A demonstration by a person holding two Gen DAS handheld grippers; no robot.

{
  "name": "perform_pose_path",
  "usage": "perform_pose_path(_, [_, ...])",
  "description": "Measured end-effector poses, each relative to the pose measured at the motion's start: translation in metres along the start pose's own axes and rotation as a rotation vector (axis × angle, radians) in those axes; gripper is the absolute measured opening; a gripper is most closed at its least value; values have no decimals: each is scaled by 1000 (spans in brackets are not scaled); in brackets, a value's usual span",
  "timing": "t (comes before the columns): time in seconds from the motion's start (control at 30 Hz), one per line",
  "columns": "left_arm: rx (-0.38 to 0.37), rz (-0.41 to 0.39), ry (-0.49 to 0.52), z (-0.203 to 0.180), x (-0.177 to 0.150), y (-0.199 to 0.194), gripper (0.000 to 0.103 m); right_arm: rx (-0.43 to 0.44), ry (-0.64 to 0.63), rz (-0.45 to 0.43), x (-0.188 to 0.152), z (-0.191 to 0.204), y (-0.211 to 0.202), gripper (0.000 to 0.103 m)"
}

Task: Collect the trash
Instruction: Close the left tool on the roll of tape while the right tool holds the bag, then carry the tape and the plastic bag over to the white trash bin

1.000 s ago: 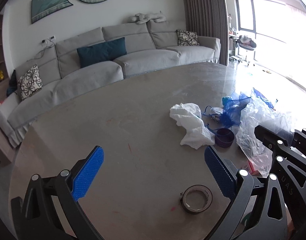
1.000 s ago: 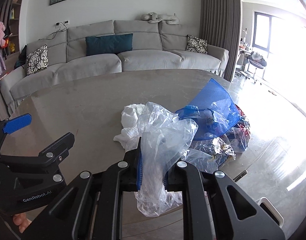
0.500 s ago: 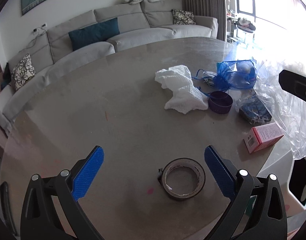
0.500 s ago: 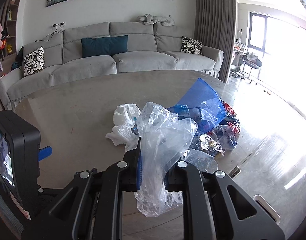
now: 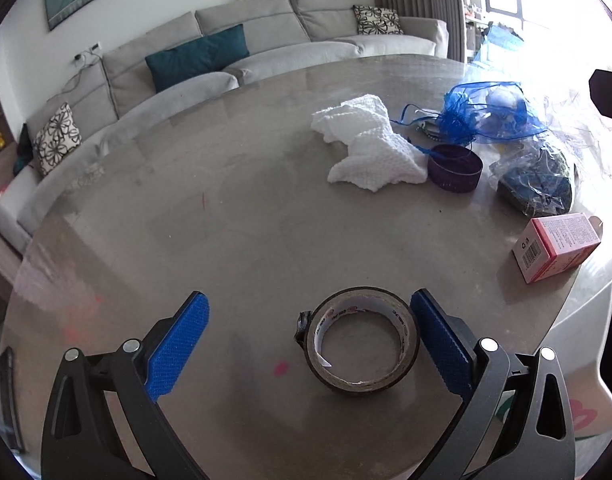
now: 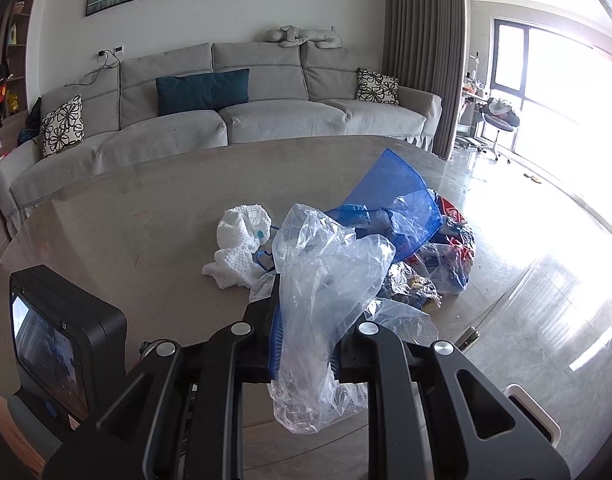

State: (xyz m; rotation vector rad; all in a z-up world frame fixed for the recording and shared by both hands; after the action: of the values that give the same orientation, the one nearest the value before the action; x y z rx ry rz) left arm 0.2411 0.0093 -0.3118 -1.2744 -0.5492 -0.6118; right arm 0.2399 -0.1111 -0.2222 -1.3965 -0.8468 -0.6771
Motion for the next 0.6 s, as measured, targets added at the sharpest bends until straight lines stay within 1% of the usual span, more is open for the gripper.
perform_pose_path(0.03, [6, -6, 13, -1, 1, -1, 95, -2, 0, -3, -1, 0, 0, 20])
perform_pose_path(0.07, [-5, -15, 24, -5, 1, -3, 82, -5, -2, -5, 0, 0, 0, 20])
perform_pose_path(0.1, [-22, -24, 42, -12, 1, -7, 73, -5, -2, -6, 0, 1, 0, 20])
perform_pose_path(0.13, [-39, -36, 72, -21, 0, -11, 50, -6, -1, -9, 0, 1, 0, 20])
perform_pose_path(0.17, [-21, -51, 94, -27, -1, -13, 48, -8, -3, -10, 0, 1, -1, 19])
perform_pose_path(0.2, [-15, -62, 85, -27, -2, -14, 48, -21, 1, -12, -1, -2, -1, 22])
perform_pose_path(0.23, [-14, -61, 88, -27, -2, -14, 48, -17, 9, -12, -1, -3, -1, 22])
perform_pose_path(0.33, [-52, -37, 71, -25, 0, -14, 48, -18, 24, -13, 0, -7, -1, 22])
perform_pose_path(0.47, [-52, -35, 73, -26, 0, -16, 48, -19, 18, -14, 1, -6, 0, 22])
perform_pose_path(0.57, [-83, -27, 49, -22, 3, -19, 48, -24, 6, -21, 2, -4, -2, 22])
perform_pose_path(0.6, [-80, -41, 42, -19, 5, -23, 48, -26, 4, -25, 3, -4, -3, 22])
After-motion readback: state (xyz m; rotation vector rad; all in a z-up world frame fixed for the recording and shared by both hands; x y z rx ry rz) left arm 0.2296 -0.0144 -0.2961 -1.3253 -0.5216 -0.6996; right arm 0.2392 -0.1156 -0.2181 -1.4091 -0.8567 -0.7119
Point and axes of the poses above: each gripper's, at about its wrist camera, not at the fingertips, and y roughly the way its jaws point, z to its left, x to its top, the point moved 8 cm from there along y, roughly the way its jaws point, and after that the axes turned 1 degree about y, right-handed, at the moved point
